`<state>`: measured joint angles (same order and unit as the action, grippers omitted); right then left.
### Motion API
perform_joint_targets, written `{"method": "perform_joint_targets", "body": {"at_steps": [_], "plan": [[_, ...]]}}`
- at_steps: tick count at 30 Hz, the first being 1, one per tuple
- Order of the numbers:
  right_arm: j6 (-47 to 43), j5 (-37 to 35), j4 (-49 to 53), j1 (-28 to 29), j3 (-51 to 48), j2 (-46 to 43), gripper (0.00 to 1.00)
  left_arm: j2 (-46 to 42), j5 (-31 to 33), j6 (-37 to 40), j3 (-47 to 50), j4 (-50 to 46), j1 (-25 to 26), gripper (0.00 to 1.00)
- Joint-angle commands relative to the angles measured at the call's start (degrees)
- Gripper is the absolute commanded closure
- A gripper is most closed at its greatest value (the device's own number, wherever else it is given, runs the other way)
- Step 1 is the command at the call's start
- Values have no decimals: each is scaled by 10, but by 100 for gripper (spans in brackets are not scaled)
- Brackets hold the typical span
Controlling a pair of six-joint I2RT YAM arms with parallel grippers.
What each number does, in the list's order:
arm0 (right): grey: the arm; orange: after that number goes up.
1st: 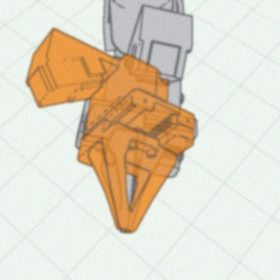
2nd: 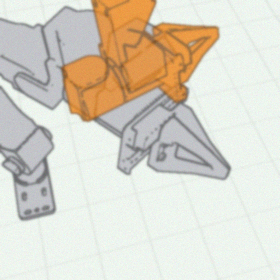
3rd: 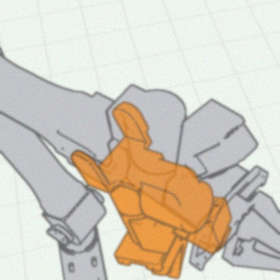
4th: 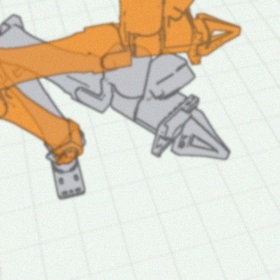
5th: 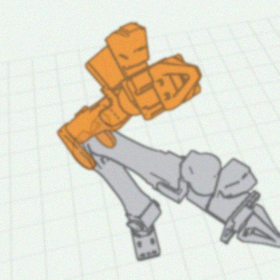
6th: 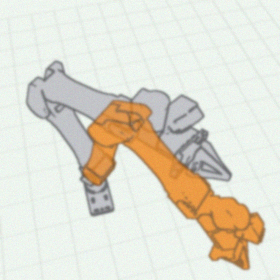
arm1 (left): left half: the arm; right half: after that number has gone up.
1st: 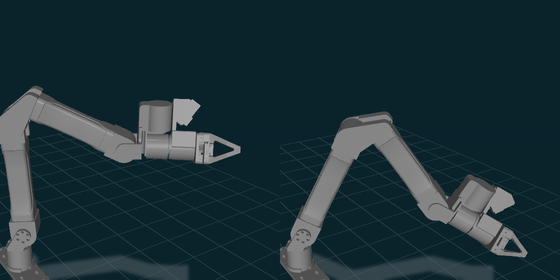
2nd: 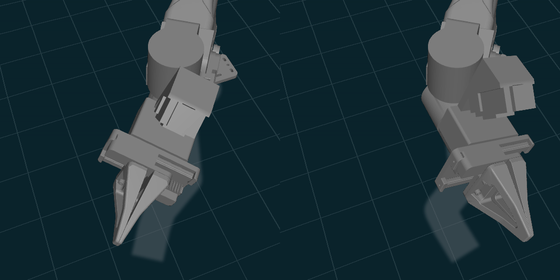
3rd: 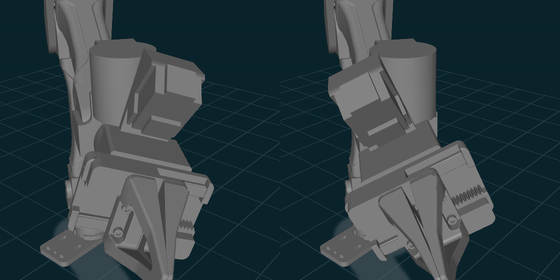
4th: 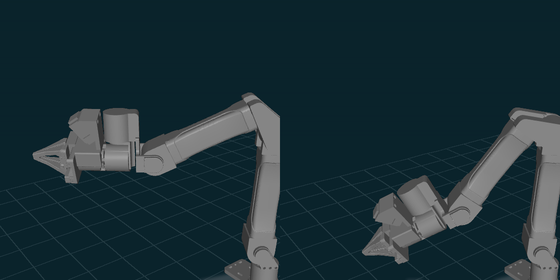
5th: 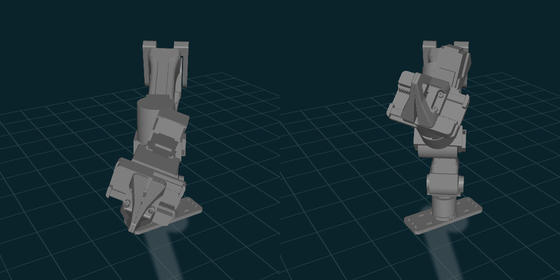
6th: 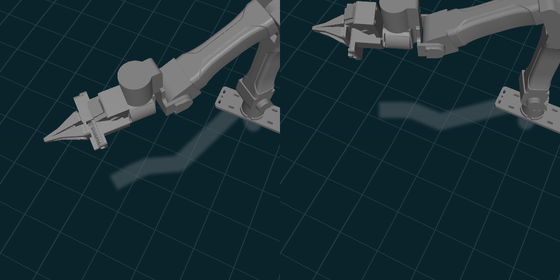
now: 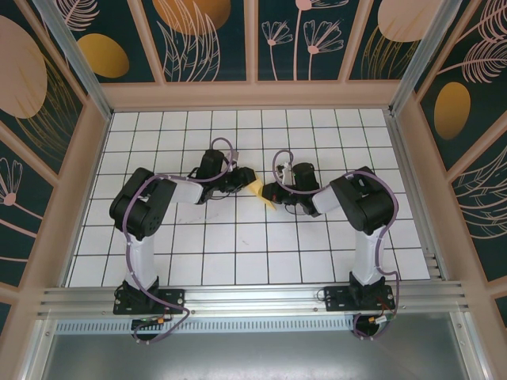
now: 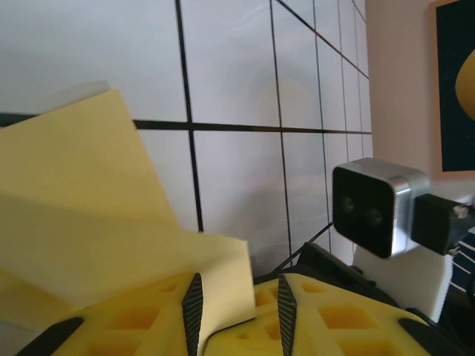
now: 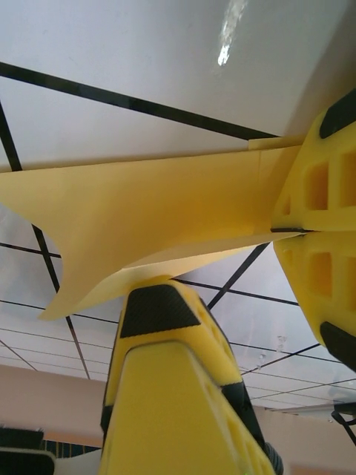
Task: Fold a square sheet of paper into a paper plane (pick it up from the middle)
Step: Fold the wing for the fifth time at the center of the table.
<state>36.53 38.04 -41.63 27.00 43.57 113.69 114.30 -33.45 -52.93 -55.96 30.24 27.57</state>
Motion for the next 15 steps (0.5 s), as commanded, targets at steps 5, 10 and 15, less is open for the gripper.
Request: {"method": "perform_joint_targets", "body": {"at_steps": [5, 10, 15], "plan": [[-11, 12, 27, -5, 16, 20, 100, 18, -14, 9, -14, 11, 5, 66], [-14, 13, 35, -5, 19, 22, 100, 22, 4, 14, -16, -6, 5, 66], [-15, 12, 41, -6, 19, 23, 100, 21, 34, 16, -17, -33, 4, 67]]}}
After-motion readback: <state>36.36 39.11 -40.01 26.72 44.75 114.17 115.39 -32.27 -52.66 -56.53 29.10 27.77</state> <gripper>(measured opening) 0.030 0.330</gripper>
